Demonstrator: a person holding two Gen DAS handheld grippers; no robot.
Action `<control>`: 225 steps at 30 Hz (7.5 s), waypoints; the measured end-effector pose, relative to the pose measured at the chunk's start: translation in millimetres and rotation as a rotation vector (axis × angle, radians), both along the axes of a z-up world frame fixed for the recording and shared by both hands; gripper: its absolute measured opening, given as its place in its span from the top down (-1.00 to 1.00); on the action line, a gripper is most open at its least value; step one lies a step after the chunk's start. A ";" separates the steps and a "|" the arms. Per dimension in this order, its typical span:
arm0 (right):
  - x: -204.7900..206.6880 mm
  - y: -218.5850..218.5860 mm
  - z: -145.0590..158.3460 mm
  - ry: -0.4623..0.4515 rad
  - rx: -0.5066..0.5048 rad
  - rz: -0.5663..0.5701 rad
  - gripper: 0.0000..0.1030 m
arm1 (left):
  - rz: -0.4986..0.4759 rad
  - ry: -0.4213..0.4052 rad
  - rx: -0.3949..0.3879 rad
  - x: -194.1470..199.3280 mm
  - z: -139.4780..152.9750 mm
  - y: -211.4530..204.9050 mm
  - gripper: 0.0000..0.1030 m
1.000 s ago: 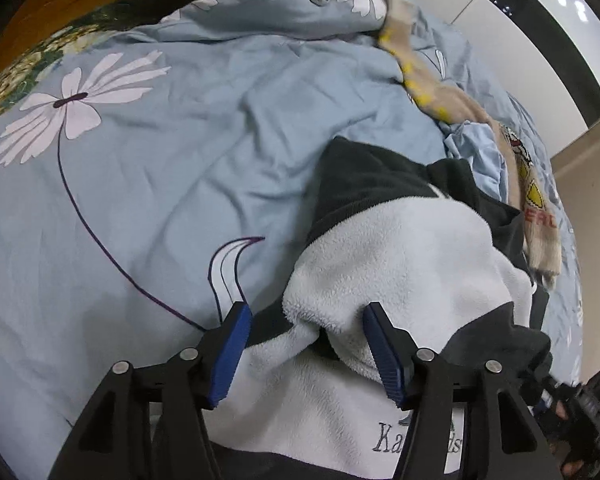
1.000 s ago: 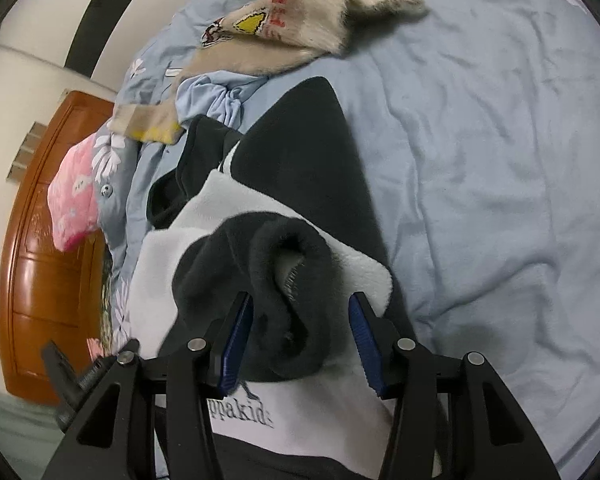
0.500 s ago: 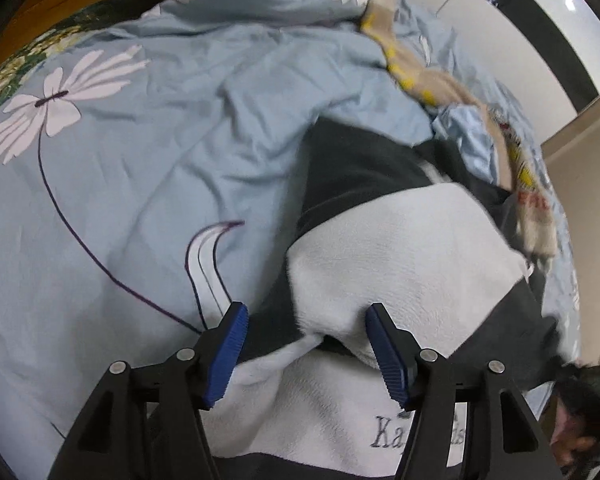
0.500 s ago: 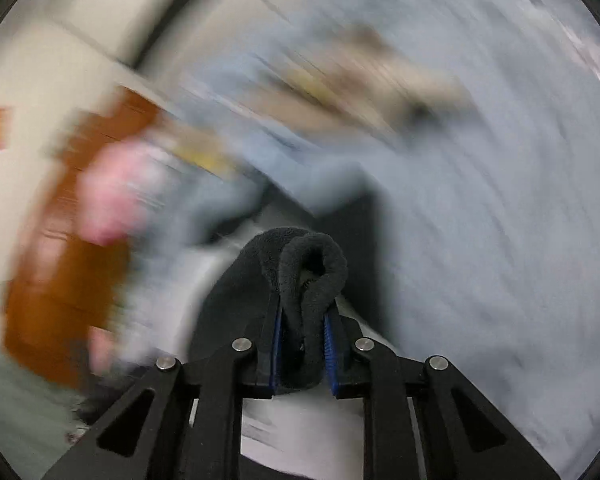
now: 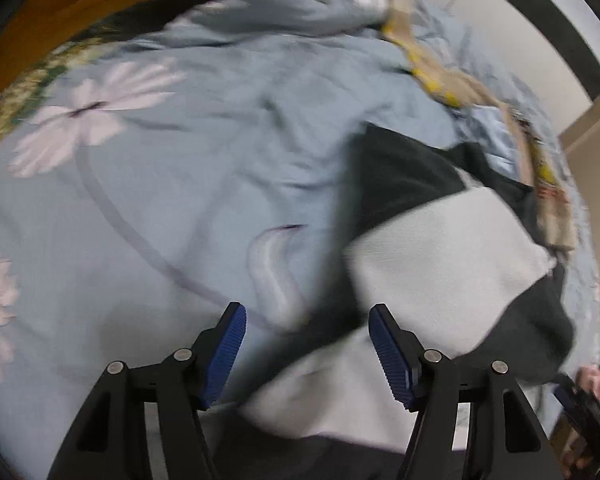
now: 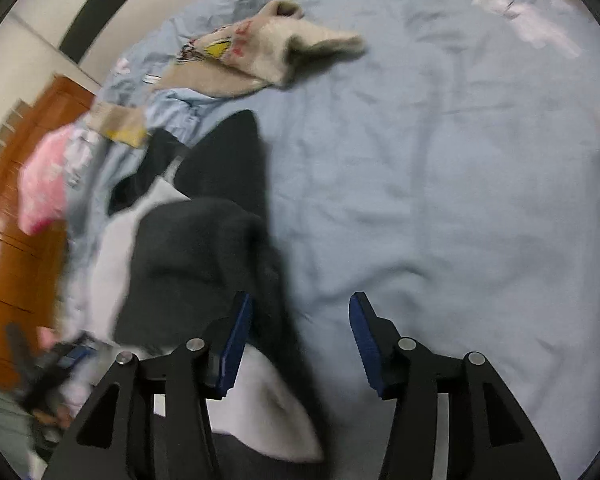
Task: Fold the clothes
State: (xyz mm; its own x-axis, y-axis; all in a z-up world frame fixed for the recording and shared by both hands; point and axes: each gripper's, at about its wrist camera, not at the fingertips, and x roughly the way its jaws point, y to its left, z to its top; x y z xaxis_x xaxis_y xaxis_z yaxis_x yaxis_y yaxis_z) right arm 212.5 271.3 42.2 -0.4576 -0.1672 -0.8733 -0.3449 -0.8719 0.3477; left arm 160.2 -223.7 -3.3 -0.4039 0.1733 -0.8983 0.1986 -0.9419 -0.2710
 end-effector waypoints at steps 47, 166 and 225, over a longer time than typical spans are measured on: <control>172.4 -70.9 30.0 -0.113 -0.250 0.116 0.85 | -0.056 0.093 0.658 185.1 10.4 -85.3 0.67; -116.9 22.4 -17.4 0.092 -0.306 0.132 0.50 | -0.153 0.034 0.376 -128.1 -29.7 2.4 -0.35; -67.7 20.9 20.6 0.265 -0.356 0.120 0.84 | -0.030 0.249 0.539 -56.6 0.0 -25.0 0.81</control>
State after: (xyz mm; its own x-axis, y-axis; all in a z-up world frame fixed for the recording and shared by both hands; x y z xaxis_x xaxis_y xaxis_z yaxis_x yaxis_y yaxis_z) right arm 144.8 292.2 62.8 -0.6163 -0.5014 -0.6073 -0.1072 -0.7106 0.6954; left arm 103.6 -248.7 -3.3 -0.5788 0.5932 -0.5596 0.0432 -0.6629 -0.7475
